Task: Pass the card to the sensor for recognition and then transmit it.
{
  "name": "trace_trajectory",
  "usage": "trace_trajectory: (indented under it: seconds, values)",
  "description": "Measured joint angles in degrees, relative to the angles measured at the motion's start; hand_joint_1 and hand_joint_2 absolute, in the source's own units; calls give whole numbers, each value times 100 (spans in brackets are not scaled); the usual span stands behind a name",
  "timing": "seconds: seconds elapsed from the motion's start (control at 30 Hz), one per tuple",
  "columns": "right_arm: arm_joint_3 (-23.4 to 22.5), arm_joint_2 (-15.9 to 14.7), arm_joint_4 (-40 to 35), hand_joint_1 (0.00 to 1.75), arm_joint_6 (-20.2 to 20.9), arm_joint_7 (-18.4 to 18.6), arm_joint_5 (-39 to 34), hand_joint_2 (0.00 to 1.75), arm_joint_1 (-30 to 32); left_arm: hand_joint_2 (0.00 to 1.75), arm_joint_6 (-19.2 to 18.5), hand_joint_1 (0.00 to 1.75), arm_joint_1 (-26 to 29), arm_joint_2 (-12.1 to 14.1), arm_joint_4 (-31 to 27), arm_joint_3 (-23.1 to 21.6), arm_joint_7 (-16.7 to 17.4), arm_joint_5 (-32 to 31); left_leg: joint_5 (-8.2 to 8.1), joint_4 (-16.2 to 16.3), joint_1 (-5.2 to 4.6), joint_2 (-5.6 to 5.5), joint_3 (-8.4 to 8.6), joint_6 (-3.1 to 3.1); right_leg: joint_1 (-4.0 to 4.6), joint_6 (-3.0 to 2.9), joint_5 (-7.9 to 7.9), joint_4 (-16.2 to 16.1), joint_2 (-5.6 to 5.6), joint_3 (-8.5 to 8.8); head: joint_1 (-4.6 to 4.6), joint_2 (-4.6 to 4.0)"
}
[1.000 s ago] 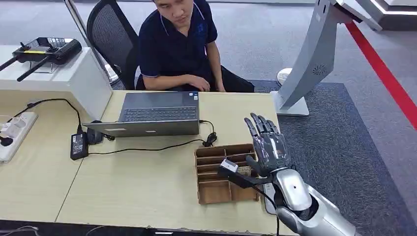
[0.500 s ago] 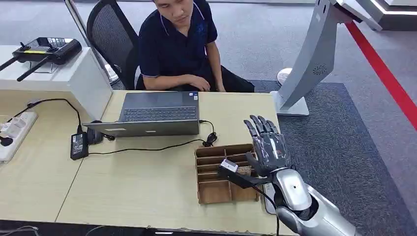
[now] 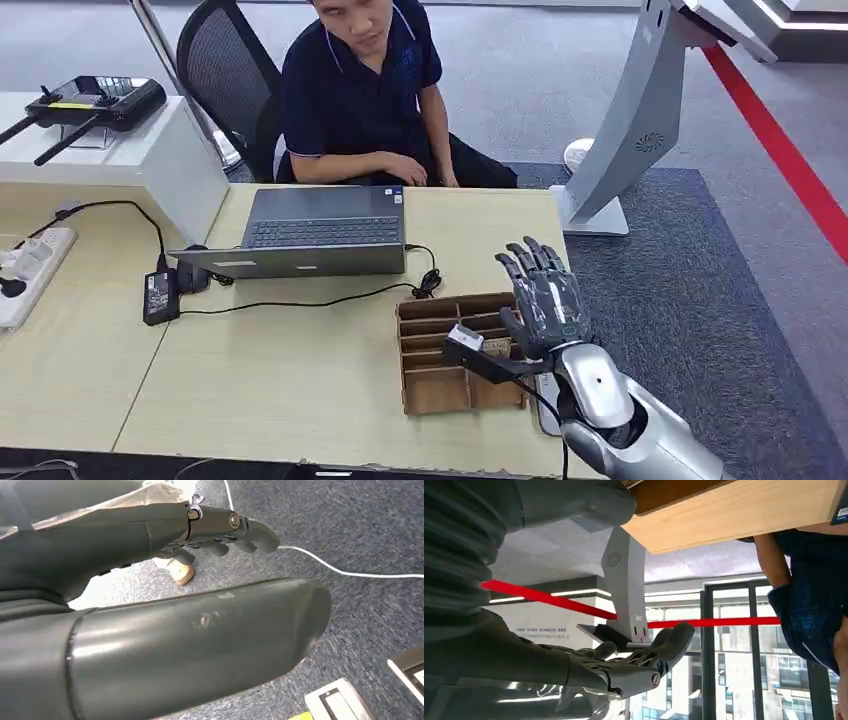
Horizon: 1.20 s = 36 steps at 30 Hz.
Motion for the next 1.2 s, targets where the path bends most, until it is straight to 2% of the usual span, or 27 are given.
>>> trace_trajectory:
  seconds: [0.03,0.1,0.13,0.2,0.23,0.37,0.4,0.43,0.47,0.5,0.57,0.6,0.63,0.67,0.73,0.77,0.8,0.83,0.87,1.0,1.07,1.17,1.2]
  values:
    - [0,0,0,72,2,0,-2,175,0,0,0,0,0,0,0,0,0,0,0,0,0,0,0,0,0,0,0,0,0,0,-2,0]
    - [2,0,0,70,9,0,-9,175,0,0,0,0,0,0,0,0,0,0,0,0,0,0,0,0,0,0,0,0,0,0,-2,0]
    - [2,0,0,75,17,0,-11,175,0,0,0,0,0,0,0,0,0,2,0,0,0,0,0,0,0,0,0,0,0,0,-2,0]
    - [4,-2,0,70,31,-2,-11,175,0,0,0,0,0,0,0,0,0,2,0,0,0,0,0,0,0,0,0,0,0,0,0,0]
    - [4,-2,0,77,39,-2,-11,175,0,0,0,0,0,0,0,0,0,4,0,0,0,0,0,0,0,0,0,0,0,0,-2,0]
    - [18,-2,0,77,77,-2,-35,175,0,0,0,0,0,0,0,0,0,20,0,0,0,0,0,0,0,0,0,0,0,0,0,0]
    - [26,-4,0,70,85,-2,-35,175,1,0,0,0,0,0,0,2,0,22,0,0,0,0,0,0,0,0,0,0,0,0,-2,0]
    - [35,-7,0,86,100,-2,-39,175,2,0,0,0,0,0,0,0,0,24,0,0,0,0,0,0,0,0,0,0,0,0,0,0]
    - [41,-9,-2,93,112,-2,-44,175,4,0,0,0,0,0,0,0,0,26,0,0,0,0,0,0,0,0,0,0,0,0,-2,0]
    - [44,-11,-4,80,122,-2,-46,175,6,0,0,0,0,2,0,0,0,28,0,0,0,0,0,0,0,0,0,0,0,0,-2,0]
    - [50,-24,-22,82,136,-2,-59,175,10,0,0,0,1,2,0,0,0,42,0,0,0,0,0,0,0,0,0,0,0,0,-2,0]
    - [52,-28,-28,91,142,-2,-61,175,12,0,0,0,1,2,0,0,0,46,0,0,0,0,0,0,0,0,0,0,0,0,-2,0]
    - [55,-31,-28,86,144,-2,-61,175,15,0,0,0,1,2,0,0,0,50,0,0,0,0,0,0,0,0,0,0,0,0,-2,0]
    - [55,-33,-31,68,151,-4,-68,175,16,0,0,0,1,2,0,2,0,61,0,0,0,0,0,0,0,0,0,0,0,0,-2,0]
    - [55,-35,-31,65,153,-2,-77,175,17,0,0,0,1,2,0,2,0,63,0,0,0,0,0,0,0,0,0,0,0,0,-2,0]
    - [57,-35,-31,65,157,-4,-77,175,17,0,0,0,1,2,0,2,0,63,0,0,0,0,0,0,0,0,0,0,0,0,0,0]
    - [59,-35,-33,75,160,-2,-79,175,18,0,0,0,1,2,0,0,0,63,0,0,0,0,0,0,0,0,0,0,0,0,-2,0]
    - [61,-37,-33,73,166,-2,-79,175,17,0,0,0,1,2,0,0,0,63,0,0,0,0,0,0,0,0,0,0,0,0,-2,0]
    - [66,-39,-33,65,168,-2,-81,175,18,0,0,0,1,2,0,2,0,63,0,0,0,0,0,0,0,0,0,0,0,0,-2,0]
    - [87,-63,-63,63,199,-2,-94,175,18,0,0,0,1,2,0,2,0,63,0,0,0,0,0,0,0,0,0,0,0,0,0,0]
    - [90,-72,-66,75,201,-2,-94,175,19,0,0,0,1,2,0,2,0,66,0,0,0,0,0,0,0,0,0,0,0,0,-2,0]
    - [94,-83,-81,65,221,-2,-94,175,19,0,2,0,1,2,0,2,0,68,0,0,0,0,0,0,0,0,0,0,0,0,-2,0]
    - [96,-85,-81,70,238,-2,-96,175,20,0,0,0,1,2,0,2,0,72,0,0,0,0,0,0,0,0,0,0,0,0,0,0]
